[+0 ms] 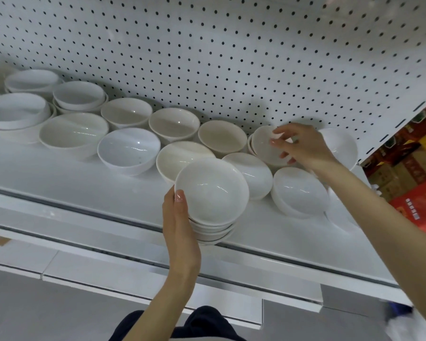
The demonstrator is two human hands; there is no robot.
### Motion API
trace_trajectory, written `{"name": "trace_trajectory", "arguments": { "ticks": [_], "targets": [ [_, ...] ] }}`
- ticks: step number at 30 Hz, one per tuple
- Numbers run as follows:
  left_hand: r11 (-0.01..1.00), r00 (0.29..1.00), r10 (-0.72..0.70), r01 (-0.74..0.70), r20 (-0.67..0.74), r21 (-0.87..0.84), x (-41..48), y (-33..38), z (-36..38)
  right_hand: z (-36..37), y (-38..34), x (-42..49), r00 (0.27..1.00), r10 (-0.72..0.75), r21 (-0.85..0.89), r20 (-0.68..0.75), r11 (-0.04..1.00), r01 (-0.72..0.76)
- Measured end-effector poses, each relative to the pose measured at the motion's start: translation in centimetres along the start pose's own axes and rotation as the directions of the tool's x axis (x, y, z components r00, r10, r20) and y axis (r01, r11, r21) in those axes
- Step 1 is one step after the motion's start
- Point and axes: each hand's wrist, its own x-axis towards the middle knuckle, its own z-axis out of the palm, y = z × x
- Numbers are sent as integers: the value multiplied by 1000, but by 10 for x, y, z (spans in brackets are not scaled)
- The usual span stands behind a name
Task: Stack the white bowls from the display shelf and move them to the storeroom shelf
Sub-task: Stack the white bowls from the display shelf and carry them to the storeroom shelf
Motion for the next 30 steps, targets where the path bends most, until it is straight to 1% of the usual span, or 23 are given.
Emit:
{"name": "trace_trajectory", "arguments": {
  "ticks": [1,4,7,12,16,19,23,30],
  "targets": [
    [1000,1000,2,-2,-3,-4,-1,1,1,-5,12,9,1000,-14,-60,7,998,14],
    [1000,1000,7,-7,-8,-16,-2,3,4,-11,34,31,991,-102,-231,85,966,120],
    [1000,1000,22,-23,-21,-10,0,1,5,-11,40,52,984,-129,-246,122,957,155],
    [999,996,54,-54,-64,10,0,-3,6,-10,46,83,981,-88,-304,175,943,139],
    [998,994,58,-57,-89,22,0,-5,7,-2,51,97,971,-52,-237,234,965,109],
    [998,992,61,-57,-109,34,2,-6,7,0,53,104,970,-55,-224,236,969,109],
    [998,988,51,-47,-145,28,4,-10,7,1,52,108,983,-57,-227,176,969,97],
    [997,986,75,-70,-147,38,5,-12,8,1,54,113,991,-68,-220,113,971,92]
  ]
}}
